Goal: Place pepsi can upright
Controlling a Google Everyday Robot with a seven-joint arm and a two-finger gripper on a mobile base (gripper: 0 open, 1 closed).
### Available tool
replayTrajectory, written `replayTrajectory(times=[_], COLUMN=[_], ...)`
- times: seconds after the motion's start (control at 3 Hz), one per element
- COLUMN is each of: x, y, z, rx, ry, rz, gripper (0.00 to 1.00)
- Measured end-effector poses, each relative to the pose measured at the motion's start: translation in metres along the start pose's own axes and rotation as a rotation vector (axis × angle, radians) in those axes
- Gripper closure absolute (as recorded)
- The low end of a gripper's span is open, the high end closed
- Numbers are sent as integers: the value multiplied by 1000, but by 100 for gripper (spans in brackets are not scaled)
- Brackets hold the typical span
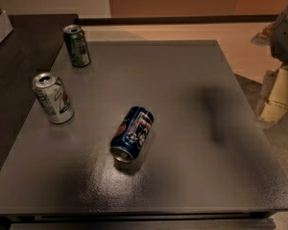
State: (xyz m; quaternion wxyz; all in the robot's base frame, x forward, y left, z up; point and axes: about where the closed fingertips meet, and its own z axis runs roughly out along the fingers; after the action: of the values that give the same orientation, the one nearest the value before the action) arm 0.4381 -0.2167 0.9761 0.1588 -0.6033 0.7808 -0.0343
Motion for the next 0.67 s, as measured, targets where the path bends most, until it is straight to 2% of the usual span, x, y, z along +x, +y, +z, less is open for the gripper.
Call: replayTrajectory(times=[0.33, 0.67], x=[-1, -22], y=[0, 1], z=[0, 12], rx=[6, -7], ry=[1, 10], rz=[-5, -114], gripper=[0, 0])
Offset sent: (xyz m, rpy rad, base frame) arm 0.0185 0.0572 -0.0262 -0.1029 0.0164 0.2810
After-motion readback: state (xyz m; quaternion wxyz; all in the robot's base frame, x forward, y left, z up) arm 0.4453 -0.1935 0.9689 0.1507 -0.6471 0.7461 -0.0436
